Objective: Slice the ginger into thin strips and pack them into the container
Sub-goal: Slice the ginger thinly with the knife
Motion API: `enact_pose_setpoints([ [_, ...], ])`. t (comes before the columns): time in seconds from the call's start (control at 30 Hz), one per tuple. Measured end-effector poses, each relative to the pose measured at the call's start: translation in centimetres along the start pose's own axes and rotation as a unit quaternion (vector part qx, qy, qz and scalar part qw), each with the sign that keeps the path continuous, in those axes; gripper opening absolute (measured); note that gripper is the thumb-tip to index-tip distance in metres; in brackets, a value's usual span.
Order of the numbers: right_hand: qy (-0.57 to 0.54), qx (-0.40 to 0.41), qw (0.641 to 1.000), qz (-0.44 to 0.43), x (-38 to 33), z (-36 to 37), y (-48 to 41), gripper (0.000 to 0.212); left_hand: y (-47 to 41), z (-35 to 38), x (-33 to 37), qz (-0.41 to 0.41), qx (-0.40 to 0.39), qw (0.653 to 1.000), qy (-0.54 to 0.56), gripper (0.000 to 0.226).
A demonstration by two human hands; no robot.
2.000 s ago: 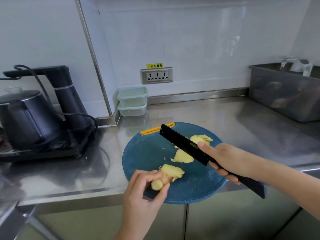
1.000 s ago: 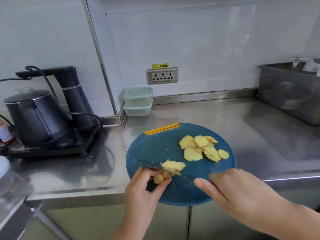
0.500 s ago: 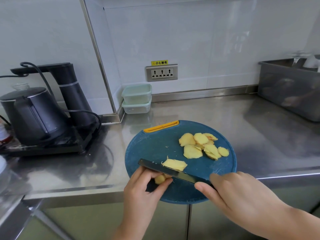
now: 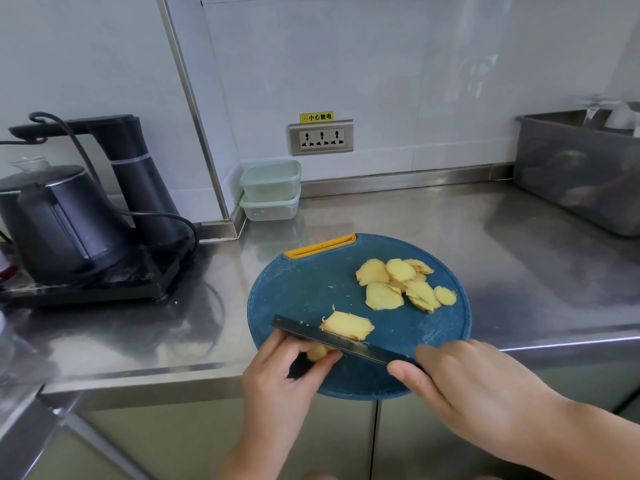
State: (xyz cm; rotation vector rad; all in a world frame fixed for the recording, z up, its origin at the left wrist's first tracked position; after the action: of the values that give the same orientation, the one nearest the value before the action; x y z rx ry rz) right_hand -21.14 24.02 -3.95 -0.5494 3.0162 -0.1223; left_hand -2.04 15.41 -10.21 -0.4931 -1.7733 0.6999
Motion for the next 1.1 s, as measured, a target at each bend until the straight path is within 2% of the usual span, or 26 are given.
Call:
enact_pose_setpoints([
  [0.37,0.006,-0.022,0.999,0.023,-0.5,1.7,0.4,0.102,0.1,0.1,0.1,0.025,0.022,0.999,-0.042,0.019],
  [0.57,0.011,-0.021,1.0,0.02,-0.6,1.2,-0.6,0.097,0.2,0.1,-0.3,-0.001,0.002,0.999,-0.032,0.028],
  [1.1,0.025,-0.054,0.998,0.0,-1.7,-0.5,-4.1,0.074,-0.1,0.1,-0.2,-0.005,-0.014,0.999,-0.042,0.017],
])
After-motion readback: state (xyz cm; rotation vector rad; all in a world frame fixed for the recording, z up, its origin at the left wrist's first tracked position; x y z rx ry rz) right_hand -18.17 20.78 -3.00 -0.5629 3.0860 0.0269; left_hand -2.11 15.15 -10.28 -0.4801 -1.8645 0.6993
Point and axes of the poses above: each hand's wrist, its own y-axis away from the middle knuckle, its own z-axis out of the palm, x = y × z, the point moved 2 cm from there along -y, towards the middle knuckle, and after that the axes turned 11 degrees about -z, right-handed, at the moved point
